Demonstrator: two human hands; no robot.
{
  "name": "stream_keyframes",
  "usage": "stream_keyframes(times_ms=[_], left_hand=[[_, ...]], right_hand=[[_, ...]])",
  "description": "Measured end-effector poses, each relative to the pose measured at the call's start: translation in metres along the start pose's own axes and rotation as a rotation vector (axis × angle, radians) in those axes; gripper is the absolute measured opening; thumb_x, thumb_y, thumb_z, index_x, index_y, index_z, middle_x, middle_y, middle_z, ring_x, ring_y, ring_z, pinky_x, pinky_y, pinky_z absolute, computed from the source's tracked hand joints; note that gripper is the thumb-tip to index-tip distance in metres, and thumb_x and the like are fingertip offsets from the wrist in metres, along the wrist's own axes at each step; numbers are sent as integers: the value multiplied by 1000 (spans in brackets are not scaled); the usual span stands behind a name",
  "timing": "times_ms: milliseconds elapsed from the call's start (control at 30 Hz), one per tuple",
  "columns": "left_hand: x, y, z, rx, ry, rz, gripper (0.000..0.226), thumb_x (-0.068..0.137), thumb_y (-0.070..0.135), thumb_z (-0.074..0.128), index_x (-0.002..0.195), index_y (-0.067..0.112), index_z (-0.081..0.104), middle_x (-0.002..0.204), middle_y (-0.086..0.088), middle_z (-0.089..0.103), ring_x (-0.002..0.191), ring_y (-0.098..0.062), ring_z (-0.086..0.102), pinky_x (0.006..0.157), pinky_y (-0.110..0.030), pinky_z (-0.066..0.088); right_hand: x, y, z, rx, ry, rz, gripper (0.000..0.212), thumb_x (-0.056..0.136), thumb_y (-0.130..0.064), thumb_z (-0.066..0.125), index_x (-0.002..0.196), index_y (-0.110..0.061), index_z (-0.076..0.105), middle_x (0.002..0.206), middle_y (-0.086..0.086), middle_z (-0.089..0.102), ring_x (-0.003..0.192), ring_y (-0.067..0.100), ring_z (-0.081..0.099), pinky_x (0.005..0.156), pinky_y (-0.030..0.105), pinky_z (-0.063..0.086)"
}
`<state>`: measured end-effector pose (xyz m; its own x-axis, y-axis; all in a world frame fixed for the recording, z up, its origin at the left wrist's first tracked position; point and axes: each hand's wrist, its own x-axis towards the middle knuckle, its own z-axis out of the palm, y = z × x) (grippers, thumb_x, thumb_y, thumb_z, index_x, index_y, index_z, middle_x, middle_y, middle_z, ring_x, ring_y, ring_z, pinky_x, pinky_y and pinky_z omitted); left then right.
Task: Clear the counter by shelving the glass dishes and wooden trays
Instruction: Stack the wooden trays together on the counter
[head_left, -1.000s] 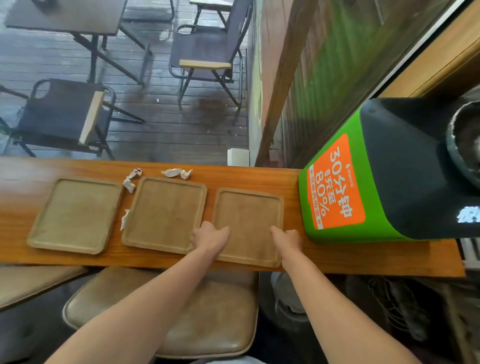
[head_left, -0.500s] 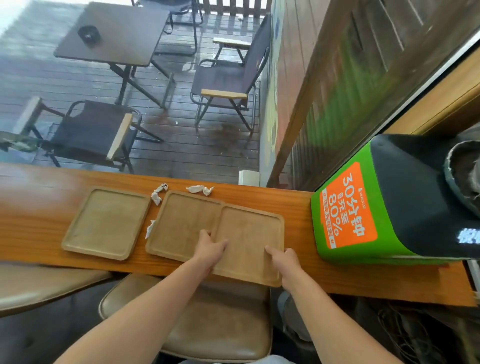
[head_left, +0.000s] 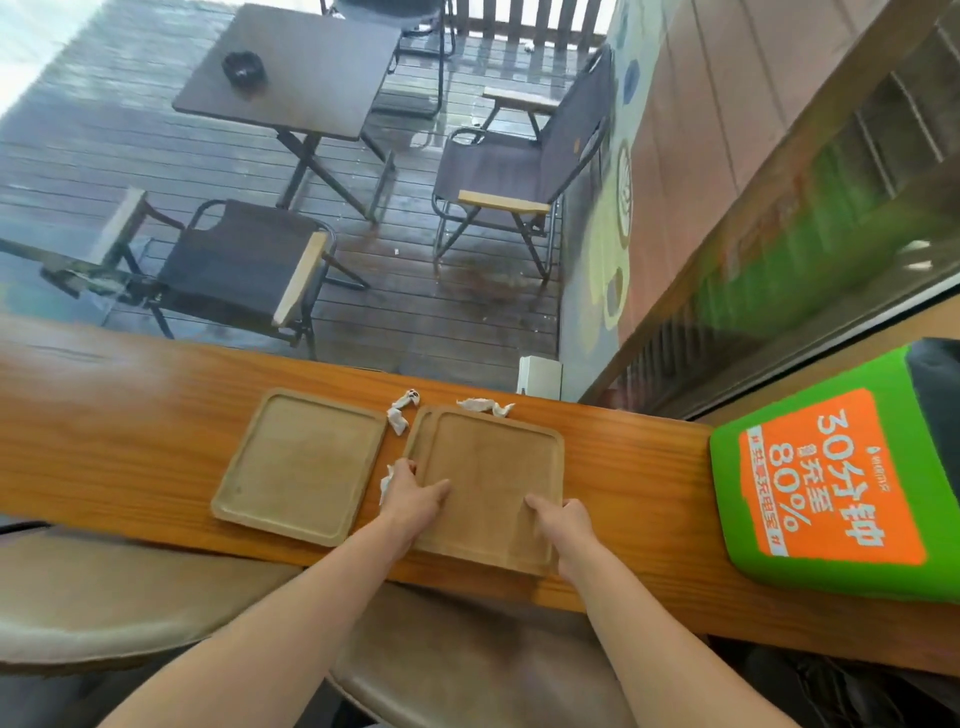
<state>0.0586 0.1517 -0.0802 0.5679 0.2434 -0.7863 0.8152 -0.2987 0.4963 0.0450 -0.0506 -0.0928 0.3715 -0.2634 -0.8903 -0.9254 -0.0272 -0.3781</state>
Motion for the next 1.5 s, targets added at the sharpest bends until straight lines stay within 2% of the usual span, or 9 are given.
stream_keyframes(times_ms=[133, 233, 433, 633, 700, 767, 867, 1167, 1500], left_hand=[[18, -2, -17, 22, -20, 13, 49, 93, 30, 68, 132, 17, 40, 132, -10, 56, 115, -28, 57, 95, -43, 50], [28, 1, -22, 46, -47, 20, 47, 93, 29, 69, 129, 16, 42, 130, -11, 57, 117, -30, 58, 98, -45, 52], [41, -4, -24, 174, -84, 22, 52, 92, 34, 68, 132, 13, 44, 132, -11, 57, 120, -31, 58, 102, -47, 50], [44, -4, -28, 298, -47, 71, 50, 95, 30, 65, 134, 5, 45, 134, -15, 55, 122, -33, 56, 101, -44, 50], [41, -3, -26, 351, -17, 98, 46, 96, 28, 64, 131, 4, 47, 132, -15, 53, 120, -32, 56, 101, -44, 50], [38, -2, -24, 418, 9, 122, 41, 96, 28, 62, 128, 5, 49, 132, -15, 50, 120, -31, 54, 103, -43, 48], [35, -4, -21, 484, 36, 138, 37, 98, 29, 57, 127, 6, 50, 136, -15, 45, 126, -31, 49, 108, -42, 44], [37, -9, -14, 523, 50, 124, 40, 100, 30, 53, 131, 4, 50, 144, -17, 38, 129, -33, 46, 109, -44, 43], [30, -9, -20, 540, 8, 139, 45, 99, 28, 55, 135, 3, 47, 139, -17, 47, 126, -32, 50, 107, -44, 46]], right_hand=[[0, -4, 18, -7, 14, 22, 54, 93, -34, 66, 134, -8, 43, 122, 9, 58, 103, 27, 57, 82, 40, 47], [2, -5, 26, -25, 41, 31, 54, 94, -31, 65, 136, -7, 40, 115, 6, 53, 99, 24, 52, 81, 38, 43], [0, -1, 30, -57, 91, 15, 45, 96, -26, 63, 132, -6, 45, 115, 9, 57, 95, 24, 55, 75, 35, 46], [-2, -5, 36, -126, 62, 2, 42, 98, -27, 59, 133, -9, 46, 111, 5, 55, 97, 23, 54, 78, 36, 45], [-1, -7, 36, -131, 58, 4, 45, 98, -28, 57, 136, -7, 45, 115, 5, 55, 101, 25, 54, 81, 38, 46], [0, -7, 36, -132, 62, 7, 55, 98, -29, 58, 145, -8, 39, 134, 9, 54, 118, 30, 53, 95, 43, 48], [0, -6, 39, -116, 74, 9, 72, 97, -33, 58, 155, -10, 22, 157, 10, 32, 140, 33, 36, 110, 46, 37], [1, -5, 42, -103, 67, 24, 75, 94, -36, 61, 154, -7, 24, 158, 12, 28, 140, 34, 35, 110, 46, 36], [-6, -4, 27, -144, -35, 26, 75, 95, -35, 59, 156, -13, 21, 159, 8, 30, 140, 32, 36, 111, 48, 39]])
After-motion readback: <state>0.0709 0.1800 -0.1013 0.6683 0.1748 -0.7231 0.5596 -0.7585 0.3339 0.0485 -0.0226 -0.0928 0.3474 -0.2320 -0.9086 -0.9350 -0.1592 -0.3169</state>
